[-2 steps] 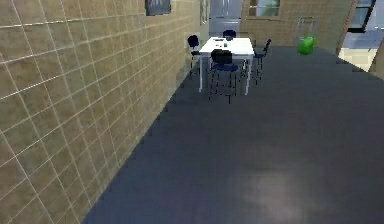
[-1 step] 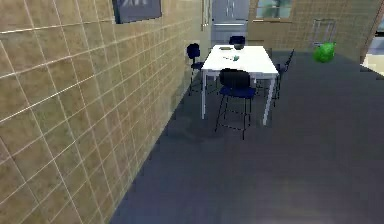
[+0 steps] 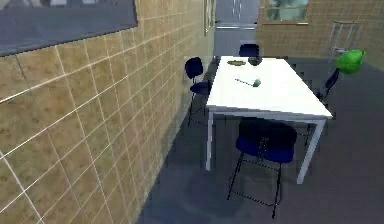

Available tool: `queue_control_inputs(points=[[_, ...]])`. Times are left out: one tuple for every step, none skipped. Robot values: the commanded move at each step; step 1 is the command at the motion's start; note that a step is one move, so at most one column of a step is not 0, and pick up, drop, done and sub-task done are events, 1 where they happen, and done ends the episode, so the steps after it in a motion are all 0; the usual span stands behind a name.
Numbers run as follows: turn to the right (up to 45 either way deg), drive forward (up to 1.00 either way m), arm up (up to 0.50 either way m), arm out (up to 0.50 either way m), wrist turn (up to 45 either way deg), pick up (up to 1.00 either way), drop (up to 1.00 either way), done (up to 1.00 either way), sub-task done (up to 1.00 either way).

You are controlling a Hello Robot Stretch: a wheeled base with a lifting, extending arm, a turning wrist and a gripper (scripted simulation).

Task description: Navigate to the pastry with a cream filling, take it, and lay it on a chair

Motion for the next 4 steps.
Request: queue_control_inputs(points=[[0.0,0.85,0.00,0.00,0.0,0.00,0.00,0.00,0.00],[45.0,0.00,0.00,0.00,0.0,0.00,0.00,0.00,0.00],[21.0,0.00,0.00,0.00,0.0,0.00,0.00,0.00,0.00],[-45.0,0.00,0.00,0.00,0.0,0.00,0.00,0.00,0.00]])
